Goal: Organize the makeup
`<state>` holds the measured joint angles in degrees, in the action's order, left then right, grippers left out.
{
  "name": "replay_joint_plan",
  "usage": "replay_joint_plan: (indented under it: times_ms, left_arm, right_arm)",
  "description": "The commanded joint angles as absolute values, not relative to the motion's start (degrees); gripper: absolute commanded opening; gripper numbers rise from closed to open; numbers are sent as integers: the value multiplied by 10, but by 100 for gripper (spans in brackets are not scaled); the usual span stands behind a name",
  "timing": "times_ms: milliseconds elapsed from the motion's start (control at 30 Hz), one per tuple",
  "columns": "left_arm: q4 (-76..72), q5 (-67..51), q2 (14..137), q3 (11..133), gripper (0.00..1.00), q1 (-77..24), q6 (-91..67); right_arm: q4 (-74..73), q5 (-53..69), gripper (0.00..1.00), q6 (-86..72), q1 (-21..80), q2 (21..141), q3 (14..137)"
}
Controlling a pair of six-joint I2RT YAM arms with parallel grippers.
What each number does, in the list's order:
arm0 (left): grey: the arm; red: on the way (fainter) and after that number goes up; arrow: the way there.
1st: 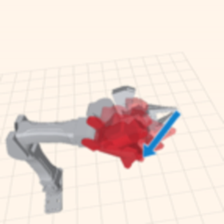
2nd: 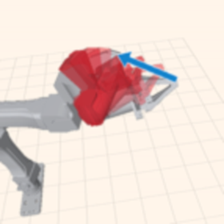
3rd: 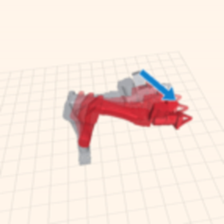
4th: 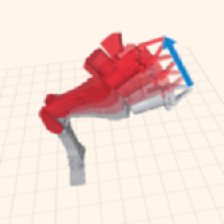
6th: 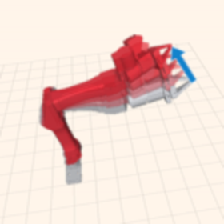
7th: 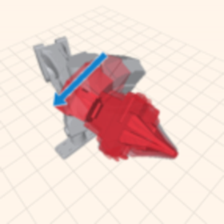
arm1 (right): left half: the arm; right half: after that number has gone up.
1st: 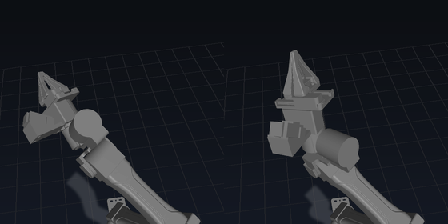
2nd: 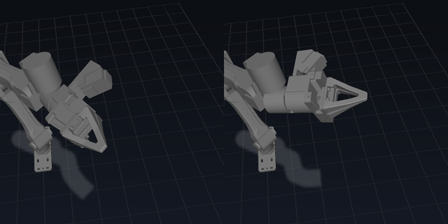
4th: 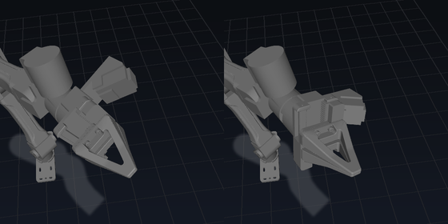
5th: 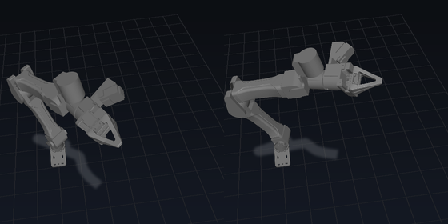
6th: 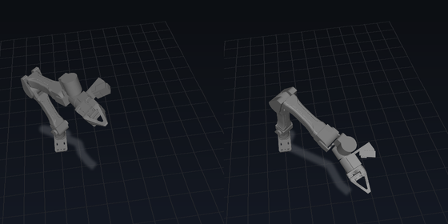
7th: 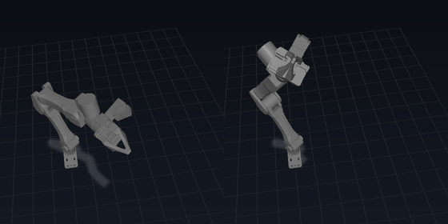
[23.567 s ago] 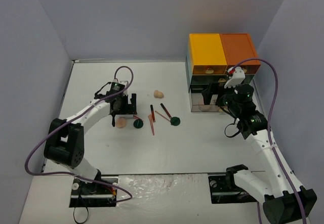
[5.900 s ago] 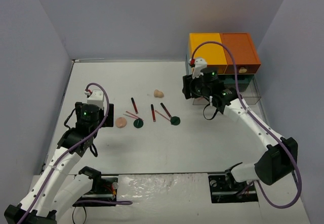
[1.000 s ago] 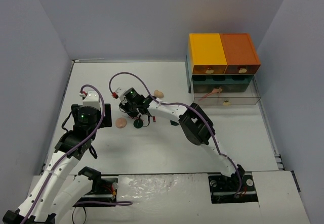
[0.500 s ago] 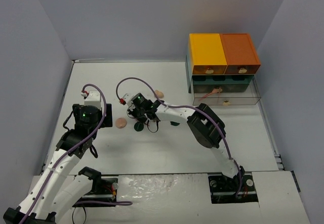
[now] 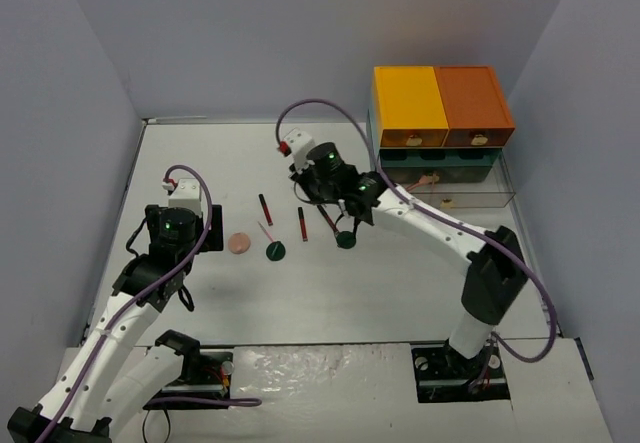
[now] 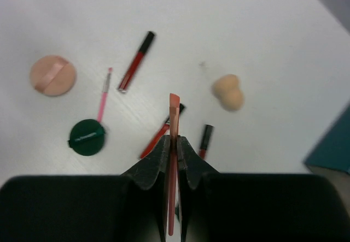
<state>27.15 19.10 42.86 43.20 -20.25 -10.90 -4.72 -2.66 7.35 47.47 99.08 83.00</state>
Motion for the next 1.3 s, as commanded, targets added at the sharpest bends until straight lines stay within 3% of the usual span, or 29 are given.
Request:
replay_joint_plan:
  times_ms: [0,200,500,567,667,700,733,800,1000,1267]
  left_arm:
    - [240,185,432,448,97,-205,-104]
    - [237,178,432,448,97,-205,-101]
    - [236,174,432,450,97,-204,-98]
    - [238,175,430,449,97,-204,-97]
    - [237,176,430,449,97,-204,-97]
    - [237,176,430,449,97,-205,-97]
    - [237,176,429,449,97,-205,-97]
    - [237,176,432,450,97,-204,-97]
    - [236,177,435,450,97,-204,-96]
    - [238,183,435,450,97,-203,-97]
  right_arm:
    - [-51,-108,0,86,390,886,781]
    - [-53,-138,0,137,275,818,735]
    - [-51,-96,0,139,156,848,730]
    - [-52,-89,7,138,152,852,734]
    - [-51,-62,28,127,152,852,742]
    - [-52,-52,29,122,153,851,746]
    - [-52,-43,36,116,155,848,753]
    - [-54,-18,42,95,164,840,757]
    - [-54,-8,44,48,273,844,765]
    - [-45,-57,44,-46,434,963,797]
